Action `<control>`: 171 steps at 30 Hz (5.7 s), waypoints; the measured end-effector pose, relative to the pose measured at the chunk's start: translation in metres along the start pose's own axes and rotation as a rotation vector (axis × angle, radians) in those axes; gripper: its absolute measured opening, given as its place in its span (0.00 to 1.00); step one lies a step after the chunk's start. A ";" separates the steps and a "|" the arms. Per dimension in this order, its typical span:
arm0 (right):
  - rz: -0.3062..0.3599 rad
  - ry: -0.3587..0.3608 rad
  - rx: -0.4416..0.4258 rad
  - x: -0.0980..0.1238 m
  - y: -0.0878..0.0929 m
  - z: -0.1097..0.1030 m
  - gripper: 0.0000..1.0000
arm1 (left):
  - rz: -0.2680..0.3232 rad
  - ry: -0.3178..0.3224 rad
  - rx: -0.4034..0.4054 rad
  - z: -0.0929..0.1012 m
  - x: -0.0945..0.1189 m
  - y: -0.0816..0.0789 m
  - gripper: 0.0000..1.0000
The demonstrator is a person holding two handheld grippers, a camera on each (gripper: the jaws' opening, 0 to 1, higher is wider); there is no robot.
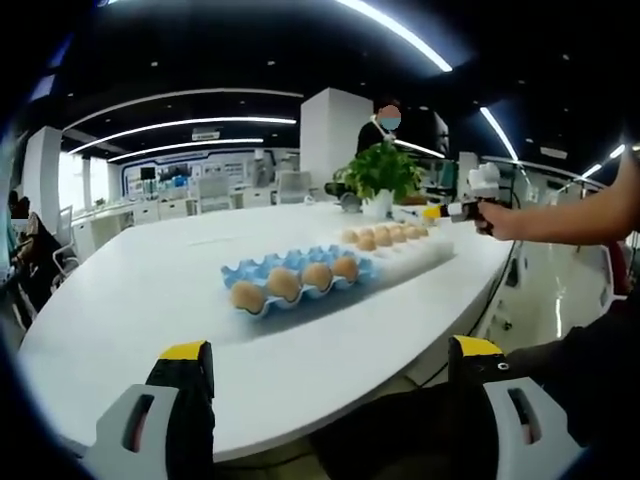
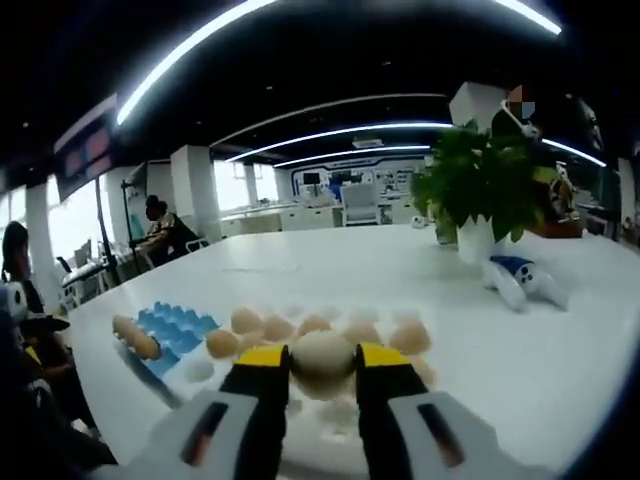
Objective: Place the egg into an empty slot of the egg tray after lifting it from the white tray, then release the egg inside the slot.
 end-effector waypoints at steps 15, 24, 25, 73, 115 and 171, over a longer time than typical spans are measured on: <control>-0.035 -0.292 0.062 -0.052 0.004 -0.124 0.26 | -0.014 -0.005 0.015 0.004 -0.001 0.009 0.99; -0.114 -0.356 0.218 -0.066 0.014 -0.162 0.26 | -0.008 -0.005 0.026 0.005 0.002 0.012 0.99; -0.124 -0.357 0.233 -0.067 0.015 -0.163 0.26 | -0.009 -0.006 0.028 0.004 0.002 0.012 0.99; -0.340 -0.126 0.534 -0.111 0.002 -0.104 0.23 | -0.017 -0.013 0.062 -0.017 -0.001 0.015 0.96; -0.271 -0.401 0.003 -0.087 -0.021 -0.105 0.25 | 0.017 0.013 0.071 -0.003 0.001 0.011 0.95; -0.583 -0.472 0.702 -0.199 0.002 -0.335 0.26 | -0.007 -0.080 0.070 -0.020 0.032 0.030 0.96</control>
Point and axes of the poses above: the point that each gripper's makers call its tool centre point, and the gripper's own axes: x roughly backward along the fingers, z roughly to its right, y roughly out of its underside, the point moved 4 cm from there along x, roughly backward along the fingers, and after that the axes turned 14 degrees about -z, right-handed, at the moved point
